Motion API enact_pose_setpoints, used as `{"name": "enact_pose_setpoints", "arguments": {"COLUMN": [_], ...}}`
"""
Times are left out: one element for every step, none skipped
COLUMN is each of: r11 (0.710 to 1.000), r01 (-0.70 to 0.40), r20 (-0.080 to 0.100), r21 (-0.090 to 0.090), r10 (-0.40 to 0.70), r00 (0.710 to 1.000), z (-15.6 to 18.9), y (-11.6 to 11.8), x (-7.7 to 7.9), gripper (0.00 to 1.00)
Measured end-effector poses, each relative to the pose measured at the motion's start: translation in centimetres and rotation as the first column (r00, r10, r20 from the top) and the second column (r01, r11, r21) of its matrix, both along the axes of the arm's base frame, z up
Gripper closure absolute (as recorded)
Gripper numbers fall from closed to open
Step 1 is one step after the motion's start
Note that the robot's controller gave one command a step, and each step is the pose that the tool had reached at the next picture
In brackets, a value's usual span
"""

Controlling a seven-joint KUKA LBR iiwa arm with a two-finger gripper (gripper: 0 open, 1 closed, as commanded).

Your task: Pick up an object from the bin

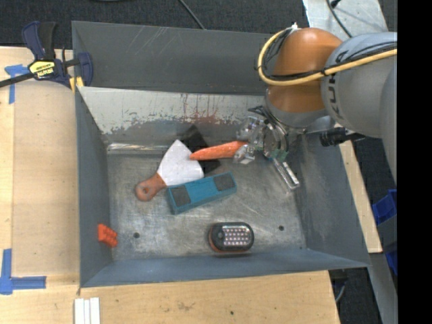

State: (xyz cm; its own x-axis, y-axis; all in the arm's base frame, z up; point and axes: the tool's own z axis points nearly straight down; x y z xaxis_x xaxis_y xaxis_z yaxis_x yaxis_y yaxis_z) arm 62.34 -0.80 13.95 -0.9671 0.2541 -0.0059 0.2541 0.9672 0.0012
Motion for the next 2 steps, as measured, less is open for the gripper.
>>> {"name": "enact_pose_setpoints", "arguments": {"r11": [1.0, 1.0], "r01": [-0.001, 0.0], "r20": [-0.002, -0.002], "r21": [0.0, 0.0], "r10": [0.001, 0.0], "r00": [1.0, 1.0], "z": [1.0, 2.1], "y": [0.0, 0.0], "x": [-0.1, -0.1], "gripper": [1.0, 1.0]}}
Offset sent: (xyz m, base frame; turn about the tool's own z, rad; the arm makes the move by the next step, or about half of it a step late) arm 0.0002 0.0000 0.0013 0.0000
